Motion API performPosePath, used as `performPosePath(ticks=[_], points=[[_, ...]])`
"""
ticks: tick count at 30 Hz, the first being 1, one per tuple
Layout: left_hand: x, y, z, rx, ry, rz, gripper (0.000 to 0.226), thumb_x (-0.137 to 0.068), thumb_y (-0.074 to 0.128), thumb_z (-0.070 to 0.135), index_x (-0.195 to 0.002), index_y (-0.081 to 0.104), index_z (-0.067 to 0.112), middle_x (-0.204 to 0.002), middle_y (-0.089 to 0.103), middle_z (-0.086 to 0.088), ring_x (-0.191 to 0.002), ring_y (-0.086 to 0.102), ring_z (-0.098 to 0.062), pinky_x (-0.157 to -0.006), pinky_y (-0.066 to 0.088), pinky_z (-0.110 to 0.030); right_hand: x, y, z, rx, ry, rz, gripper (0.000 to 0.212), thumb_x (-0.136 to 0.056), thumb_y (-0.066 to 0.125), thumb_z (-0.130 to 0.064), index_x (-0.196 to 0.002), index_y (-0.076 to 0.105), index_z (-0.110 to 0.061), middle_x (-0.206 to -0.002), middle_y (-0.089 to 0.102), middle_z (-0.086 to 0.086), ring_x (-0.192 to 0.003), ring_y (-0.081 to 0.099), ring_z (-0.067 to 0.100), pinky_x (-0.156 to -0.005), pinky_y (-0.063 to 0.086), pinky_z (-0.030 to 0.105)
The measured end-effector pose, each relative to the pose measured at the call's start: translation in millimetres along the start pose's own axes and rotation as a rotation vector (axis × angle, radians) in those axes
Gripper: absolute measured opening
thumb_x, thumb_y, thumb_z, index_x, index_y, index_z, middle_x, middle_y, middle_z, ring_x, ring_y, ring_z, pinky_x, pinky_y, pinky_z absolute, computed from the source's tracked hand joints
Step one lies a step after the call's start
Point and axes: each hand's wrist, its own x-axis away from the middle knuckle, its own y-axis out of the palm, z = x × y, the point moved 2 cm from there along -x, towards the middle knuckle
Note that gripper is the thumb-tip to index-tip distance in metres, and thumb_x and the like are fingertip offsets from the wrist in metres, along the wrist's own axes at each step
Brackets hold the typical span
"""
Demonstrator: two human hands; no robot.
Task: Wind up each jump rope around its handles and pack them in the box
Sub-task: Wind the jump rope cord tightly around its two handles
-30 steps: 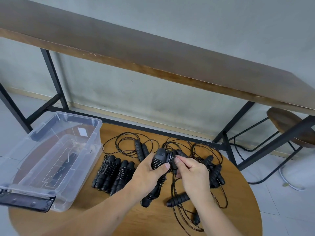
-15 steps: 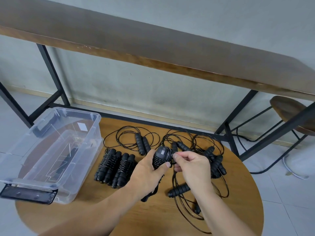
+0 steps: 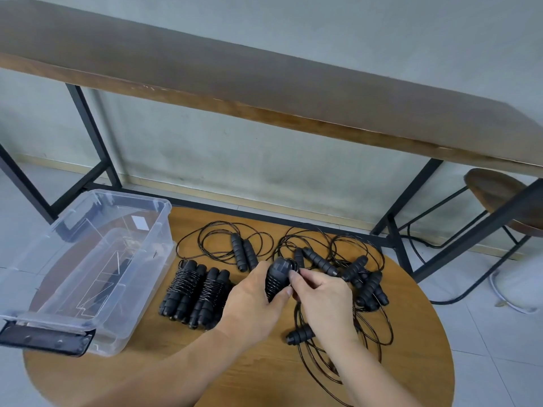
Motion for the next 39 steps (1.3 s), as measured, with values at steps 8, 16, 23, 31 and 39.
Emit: performPosePath(ticks=[8,16,23,31,39], points=[[1.1,7.8,7.5,-0.187,0.035,0.032,0.028,-0.094,0.057,0.042,-0.116,0.044,0.029,-0.099,0.051,0.016,-0.079,0.056,-0.010,-0.072,0.044,-0.024,-1.6,0.6,1.7,0.107,0.012,-0.009,0.023,-0.087,0.065,-0.024,-0.067,0.076,-0.022,-0.060,0.069,-0.001,-0.064,0.065,0.016,-0.060,0.052,0.025],[-1.4,15.2,10.5,-0.016,0.000,0.013,0.022,-0.093,0.060,0.042,-0.108,0.047,0.033,-0.078,0.056,0.012,-0.066,0.052,-0.004,-0.056,0.034,-0.014,-0.5,-11.8,-1.3,-0.106,0.078,0.036,0.029,-0.085,0.068,-0.018,-0.060,0.074,-0.033,-0.065,0.072,-0.005,-0.070,0.070,0.015,-0.072,0.059,0.031],[-12.3,0.0,6.6,0.237,-0.041,-0.074,0.020,-0.094,0.063,0.037,-0.111,0.053,0.036,-0.086,0.068,0.010,-0.074,0.060,0.001,-0.067,0.044,-0.012,-8.3,-21.9,-1.1,-0.349,0.126,-0.177,0.016,-0.093,0.066,-0.013,-0.098,0.076,-0.023,-0.077,0.075,0.006,-0.071,0.069,0.014,-0.077,0.059,0.030],[-13.9,-1.6,7.3,0.276,-0.002,-0.139,0.016,-0.093,0.064,0.036,-0.107,0.055,0.034,-0.089,0.070,-0.005,-0.083,0.064,-0.020,-0.078,0.055,-0.035,-13.6,-25.4,-0.2,-0.583,0.261,-0.168,0.008,-0.085,0.073,-0.005,-0.093,0.075,-0.006,-0.079,0.074,0.011,-0.066,0.069,0.015,-0.063,0.057,0.021],[-16.5,-4.8,7.3,0.221,0.004,-0.114,0.017,-0.093,0.063,0.039,-0.107,0.054,0.034,-0.089,0.069,-0.002,-0.080,0.063,-0.016,-0.077,0.053,-0.034,-8.5,-23.1,-2.9,-0.139,-0.099,-0.087,0.019,-0.091,0.068,-0.015,-0.103,0.077,-0.026,-0.096,0.073,-0.013,-0.094,0.064,-0.004,-0.082,0.048,0.008]])
